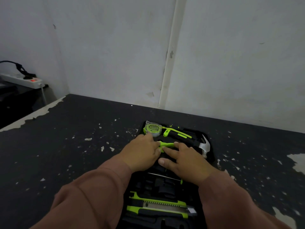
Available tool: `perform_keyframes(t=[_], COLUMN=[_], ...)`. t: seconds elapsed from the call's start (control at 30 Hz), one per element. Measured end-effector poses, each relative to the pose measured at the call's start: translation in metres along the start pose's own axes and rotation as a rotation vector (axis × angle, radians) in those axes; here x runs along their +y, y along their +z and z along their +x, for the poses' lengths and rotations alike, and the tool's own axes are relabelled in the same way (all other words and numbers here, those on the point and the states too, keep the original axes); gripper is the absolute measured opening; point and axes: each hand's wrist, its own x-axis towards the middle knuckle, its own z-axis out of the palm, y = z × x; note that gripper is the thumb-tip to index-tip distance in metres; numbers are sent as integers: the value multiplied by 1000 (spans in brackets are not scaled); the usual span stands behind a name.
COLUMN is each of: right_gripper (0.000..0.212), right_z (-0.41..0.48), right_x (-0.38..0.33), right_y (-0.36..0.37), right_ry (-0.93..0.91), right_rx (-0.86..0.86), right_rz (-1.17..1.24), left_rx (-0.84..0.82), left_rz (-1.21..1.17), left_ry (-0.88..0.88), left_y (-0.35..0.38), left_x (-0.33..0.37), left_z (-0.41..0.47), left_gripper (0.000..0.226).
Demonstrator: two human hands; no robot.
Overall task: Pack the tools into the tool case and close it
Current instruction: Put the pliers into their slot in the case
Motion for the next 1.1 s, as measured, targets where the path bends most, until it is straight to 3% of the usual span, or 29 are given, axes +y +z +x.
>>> perform_keyframes(t=[0.23,0.47,0.63,0.8,1.1], right_gripper=[53,53,52,37,34], right_z=[4,6,-1,-17,-15], right_x=[14,11,12,30,32], right_y=[-1,-4,-10,-7,-3], right_ry=[66,54,58,-10,-22], right_rx=[231,107,-12,59,78], right_rz=[29,-131,-42,277,224], left_rx=[80,-14,28,106,79], left_rz=[-20,0,-28,-163,-161], left_ry=[81,48,70,109,99], left_y=[6,2,4,4,3], left_x=[-4,-3,-5,-9,-9], left_z=[0,5,1,-3,-2], left_gripper=[45,45,43,31,30])
